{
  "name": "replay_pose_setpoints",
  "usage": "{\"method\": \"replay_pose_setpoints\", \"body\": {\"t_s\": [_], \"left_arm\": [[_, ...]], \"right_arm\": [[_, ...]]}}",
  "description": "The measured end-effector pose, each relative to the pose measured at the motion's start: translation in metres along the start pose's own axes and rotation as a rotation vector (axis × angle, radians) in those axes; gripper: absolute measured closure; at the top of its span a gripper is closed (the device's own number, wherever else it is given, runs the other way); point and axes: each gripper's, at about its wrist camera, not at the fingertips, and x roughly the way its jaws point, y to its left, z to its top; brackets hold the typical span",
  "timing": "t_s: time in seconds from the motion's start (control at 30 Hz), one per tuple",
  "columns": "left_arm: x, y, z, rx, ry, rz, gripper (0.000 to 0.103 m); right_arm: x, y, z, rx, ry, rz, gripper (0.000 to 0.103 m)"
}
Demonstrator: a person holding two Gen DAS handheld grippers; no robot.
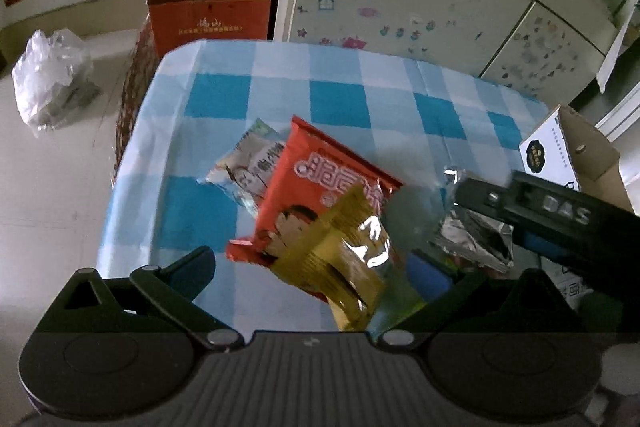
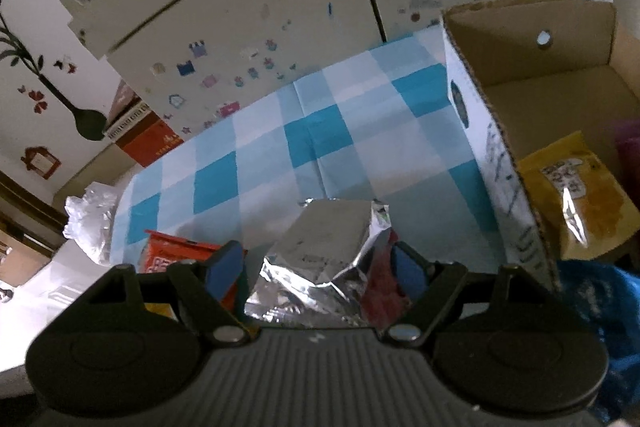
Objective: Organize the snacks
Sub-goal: 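Lift the gold packet with the left tool while the right tool lifts the silver foil packet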
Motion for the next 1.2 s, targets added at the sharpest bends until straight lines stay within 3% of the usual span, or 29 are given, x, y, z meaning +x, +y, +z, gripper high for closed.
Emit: {"method": "replay_pose_setpoints", "body": {"t_s": [0.1, 0.23, 0.4, 0.67, 0.77, 1.07, 1.2], "left_arm": [[0.007, -0.004, -0.003, -0.013, 0.023, -0.007, 0.000], [0.012, -0.010, -0.005, 0.010, 0.019, 0.011, 0.000], [0.019, -0.010, -0.007, -0.017, 0.039, -0.002, 0.003], [0.021, 0.000, -0.008, -0.077, 0.083, -0.073, 0.044], [0.015, 0.005, -0.010, -0.070, 0.078, -0.072, 0.049], [-0.003, 0.017, -0.027, -0.129, 0.054, -0.097, 0.051], [0.006, 0.014, -0.027, -0.115, 0.047, -0.098, 0.044]], "right_arm": [[0.010, 0.003, -0.002, -0.015, 0.011, -0.022, 0.023], [0.010, 0.001, -0.001, -0.035, -0.006, -0.037, 0.035], [0.005, -0.006, 0.001, -0.011, -0.009, -0.013, 0.036], [-0.016, -0.001, 0.004, -0.027, -0.034, 0.008, 0.036], [-0.031, -0.002, 0.003, -0.023, -0.034, 0.030, 0.036], [-0.079, -0.020, -0.018, 0.008, 0.006, 0.076, 0.036], [-0.078, -0.026, -0.023, 0.048, 0.037, 0.102, 0.036]]}}
